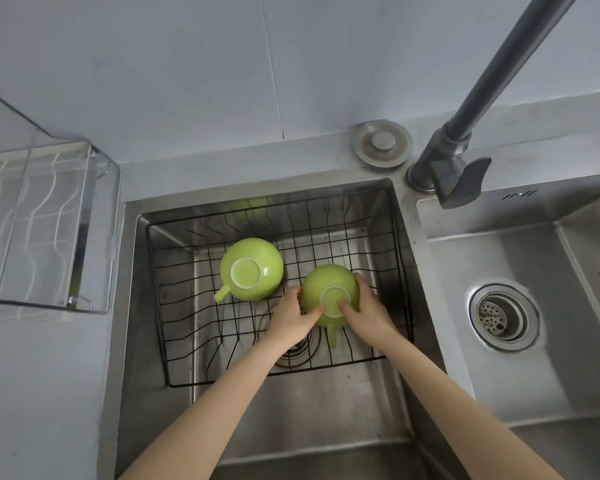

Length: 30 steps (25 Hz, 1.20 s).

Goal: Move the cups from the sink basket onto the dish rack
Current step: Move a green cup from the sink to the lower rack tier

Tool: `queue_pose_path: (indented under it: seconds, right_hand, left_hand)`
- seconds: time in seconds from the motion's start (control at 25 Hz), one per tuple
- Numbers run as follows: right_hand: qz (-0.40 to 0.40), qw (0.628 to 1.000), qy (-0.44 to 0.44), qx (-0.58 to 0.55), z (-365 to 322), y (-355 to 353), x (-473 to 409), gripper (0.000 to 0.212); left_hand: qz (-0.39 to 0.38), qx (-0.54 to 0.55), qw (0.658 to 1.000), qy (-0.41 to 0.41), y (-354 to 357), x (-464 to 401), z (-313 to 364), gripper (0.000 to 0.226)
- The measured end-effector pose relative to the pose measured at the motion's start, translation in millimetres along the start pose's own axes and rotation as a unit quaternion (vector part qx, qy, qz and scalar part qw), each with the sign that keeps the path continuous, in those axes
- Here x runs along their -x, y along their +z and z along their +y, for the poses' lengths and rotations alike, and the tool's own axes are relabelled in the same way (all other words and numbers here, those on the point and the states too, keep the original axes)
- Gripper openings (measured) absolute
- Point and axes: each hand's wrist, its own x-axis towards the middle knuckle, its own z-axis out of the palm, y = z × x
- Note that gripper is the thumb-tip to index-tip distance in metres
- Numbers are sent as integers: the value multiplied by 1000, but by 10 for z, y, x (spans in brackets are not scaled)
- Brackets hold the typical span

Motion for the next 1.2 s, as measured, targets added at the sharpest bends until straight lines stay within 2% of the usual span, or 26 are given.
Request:
queue_pose_path:
  seconds: [0.2, 0.56, 0.96, 1.2]
  right_hand:
    - [16, 999, -12, -26, 8, 2, -21, 64]
    - [28, 998, -53, -34, -157, -101, 263, 60]
    - [96, 988, -121, -21, -412, -200, 961, 62]
    - [135, 977, -167, -22, -548, -141, 1431, 60]
  left_hand:
    - [2, 38, 999, -23, 11, -42, 23, 55]
    - [12, 68, 998, -3, -113, 154, 51, 57]
    - [30, 127, 989, 75, -474, 839, 165, 61]
    - [31, 88, 982, 163, -680, 1335, 58, 66]
